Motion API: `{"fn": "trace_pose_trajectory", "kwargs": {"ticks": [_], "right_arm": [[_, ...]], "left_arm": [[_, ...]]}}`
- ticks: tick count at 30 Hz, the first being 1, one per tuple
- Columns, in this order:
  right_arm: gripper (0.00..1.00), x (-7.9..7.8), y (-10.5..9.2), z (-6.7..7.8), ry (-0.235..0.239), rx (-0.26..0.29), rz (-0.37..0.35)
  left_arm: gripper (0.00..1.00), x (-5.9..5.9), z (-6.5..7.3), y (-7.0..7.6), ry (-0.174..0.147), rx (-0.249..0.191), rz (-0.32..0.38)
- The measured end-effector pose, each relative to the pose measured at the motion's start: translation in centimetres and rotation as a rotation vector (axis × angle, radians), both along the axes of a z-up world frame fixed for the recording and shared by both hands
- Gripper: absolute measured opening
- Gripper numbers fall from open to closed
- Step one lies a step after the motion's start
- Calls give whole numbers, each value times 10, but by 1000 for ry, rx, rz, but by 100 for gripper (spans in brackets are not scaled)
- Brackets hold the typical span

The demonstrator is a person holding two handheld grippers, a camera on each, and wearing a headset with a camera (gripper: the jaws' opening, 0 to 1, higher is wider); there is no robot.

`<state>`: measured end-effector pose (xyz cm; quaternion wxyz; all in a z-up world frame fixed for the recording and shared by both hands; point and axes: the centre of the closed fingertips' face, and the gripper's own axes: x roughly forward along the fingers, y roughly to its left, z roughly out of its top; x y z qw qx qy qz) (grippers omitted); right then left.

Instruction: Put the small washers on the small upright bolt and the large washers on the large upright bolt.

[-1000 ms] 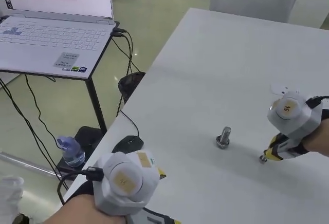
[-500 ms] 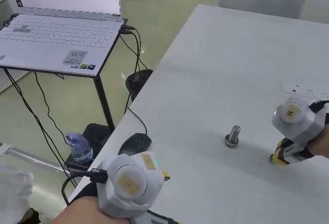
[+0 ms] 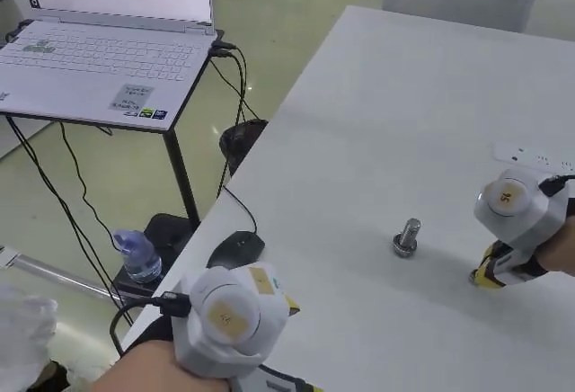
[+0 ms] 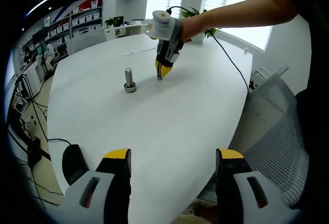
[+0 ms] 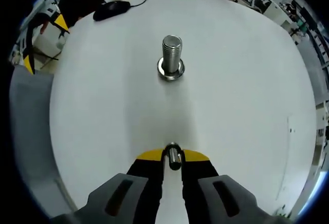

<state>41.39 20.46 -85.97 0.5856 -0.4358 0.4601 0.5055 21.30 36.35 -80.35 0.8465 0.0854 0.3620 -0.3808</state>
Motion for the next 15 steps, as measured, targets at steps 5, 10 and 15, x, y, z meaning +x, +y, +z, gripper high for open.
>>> {"fn": "trace_pose_trajectory", "kwargs": {"ticks": [5,10,15], "right_arm": [[15,2,1,1,-5,5,1],[16,3,0,2,-7,7,1],[18,3,1,10,-14,30,-9]], "left_arm": [[67,-1,4,-3,-4,-31,9],[66,-4,2,-3,-3,-15,5],[66,-4,3,-3,-8,-8,4]]}}
